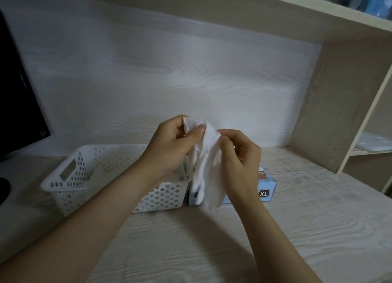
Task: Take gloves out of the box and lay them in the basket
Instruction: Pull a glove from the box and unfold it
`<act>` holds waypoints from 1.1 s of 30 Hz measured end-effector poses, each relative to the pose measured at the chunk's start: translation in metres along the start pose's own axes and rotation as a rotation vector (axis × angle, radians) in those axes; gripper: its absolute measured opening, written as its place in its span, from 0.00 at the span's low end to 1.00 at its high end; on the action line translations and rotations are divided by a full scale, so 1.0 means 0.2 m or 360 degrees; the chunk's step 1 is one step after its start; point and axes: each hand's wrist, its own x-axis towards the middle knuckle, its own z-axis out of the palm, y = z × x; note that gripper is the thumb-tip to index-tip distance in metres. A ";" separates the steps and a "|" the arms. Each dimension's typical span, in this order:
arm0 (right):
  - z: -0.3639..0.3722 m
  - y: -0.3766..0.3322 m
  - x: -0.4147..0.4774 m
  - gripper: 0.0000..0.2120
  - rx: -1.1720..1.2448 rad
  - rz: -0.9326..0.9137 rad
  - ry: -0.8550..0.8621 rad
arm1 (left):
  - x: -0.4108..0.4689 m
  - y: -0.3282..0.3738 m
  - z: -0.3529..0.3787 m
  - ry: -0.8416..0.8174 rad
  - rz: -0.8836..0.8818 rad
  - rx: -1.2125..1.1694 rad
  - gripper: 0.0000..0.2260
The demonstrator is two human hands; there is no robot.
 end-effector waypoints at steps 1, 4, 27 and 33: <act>0.00 -0.01 -0.01 0.11 -0.0017 -0.0001 -0.0039 | 0.00 0.01 0.00 0.0001 -0.0030 -0.0019 0.07; 0.02 -0.02 -0.02 0.13 0.0011 0.0038 -0.0177 | 0.00 0.03 -0.01 -0.0025 -0.0066 0.0003 0.06; 0.00 -0.01 -0.01 0.23 0.0119 0.0450 -0.0401 | 0.06 -0.03 -0.13 0.0185 0.0038 0.0437 0.10; -0.02 0.00 0.00 0.22 0.0401 0.0692 -0.0865 | 0.06 -0.02 -0.12 0.0258 0.0099 0.0496 0.10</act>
